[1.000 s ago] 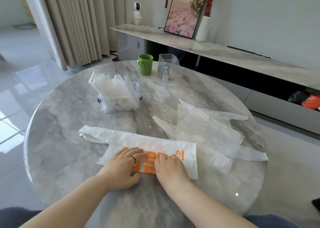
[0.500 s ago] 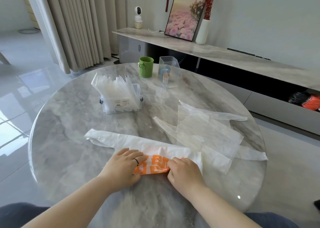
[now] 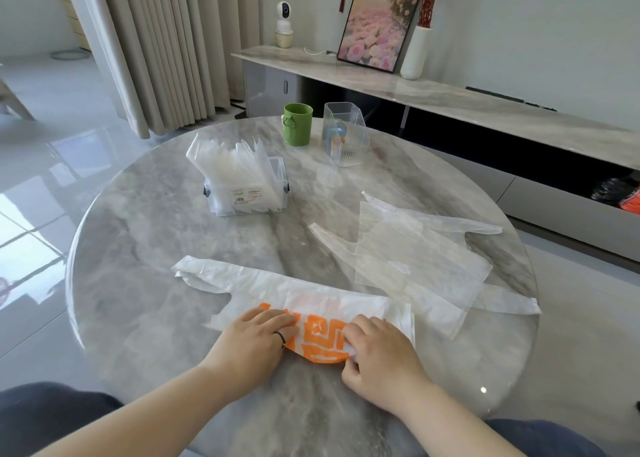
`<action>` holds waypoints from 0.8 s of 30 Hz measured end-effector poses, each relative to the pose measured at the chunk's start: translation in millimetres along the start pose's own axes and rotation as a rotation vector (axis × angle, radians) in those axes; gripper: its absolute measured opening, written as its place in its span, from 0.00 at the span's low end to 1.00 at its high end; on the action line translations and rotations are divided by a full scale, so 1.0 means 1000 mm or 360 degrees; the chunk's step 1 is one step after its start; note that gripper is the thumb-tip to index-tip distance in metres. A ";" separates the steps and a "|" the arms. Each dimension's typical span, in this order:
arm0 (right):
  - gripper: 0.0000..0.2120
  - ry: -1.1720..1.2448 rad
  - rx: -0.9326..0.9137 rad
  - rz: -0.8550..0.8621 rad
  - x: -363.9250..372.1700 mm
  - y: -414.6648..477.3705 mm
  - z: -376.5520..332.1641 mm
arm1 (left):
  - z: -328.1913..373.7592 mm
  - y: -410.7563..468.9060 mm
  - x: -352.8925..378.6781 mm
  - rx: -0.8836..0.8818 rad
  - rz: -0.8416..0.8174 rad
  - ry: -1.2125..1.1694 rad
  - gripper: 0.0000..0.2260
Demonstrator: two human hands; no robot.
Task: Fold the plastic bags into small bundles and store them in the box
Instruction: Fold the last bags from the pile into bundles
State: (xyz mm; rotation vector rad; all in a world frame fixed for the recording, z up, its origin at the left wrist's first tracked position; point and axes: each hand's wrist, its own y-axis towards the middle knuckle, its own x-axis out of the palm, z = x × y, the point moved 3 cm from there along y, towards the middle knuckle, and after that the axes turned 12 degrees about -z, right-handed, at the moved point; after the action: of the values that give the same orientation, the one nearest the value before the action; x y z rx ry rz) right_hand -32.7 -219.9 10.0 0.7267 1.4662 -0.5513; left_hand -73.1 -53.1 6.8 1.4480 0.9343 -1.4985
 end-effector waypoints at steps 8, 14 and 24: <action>0.16 -0.0179 -0.0027 -0.0074 0.004 0.006 -0.010 | -0.010 0.001 0.003 -0.0005 0.0200 0.0112 0.32; 0.16 -0.0100 0.0139 -0.0352 -0.007 0.007 0.009 | -0.012 0.004 -0.007 -0.0164 -0.0048 -0.0129 0.17; 0.19 0.1114 0.0821 -0.0607 -0.017 0.001 0.074 | -0.077 -0.005 -0.019 -0.0924 -0.0296 -0.1292 0.10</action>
State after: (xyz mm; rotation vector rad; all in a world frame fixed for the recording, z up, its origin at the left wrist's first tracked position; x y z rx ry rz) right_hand 18.2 -275.1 24.3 1.1219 2.1697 -1.0629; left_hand -48.2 21.2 20.6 0.2839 0.8771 -1.5646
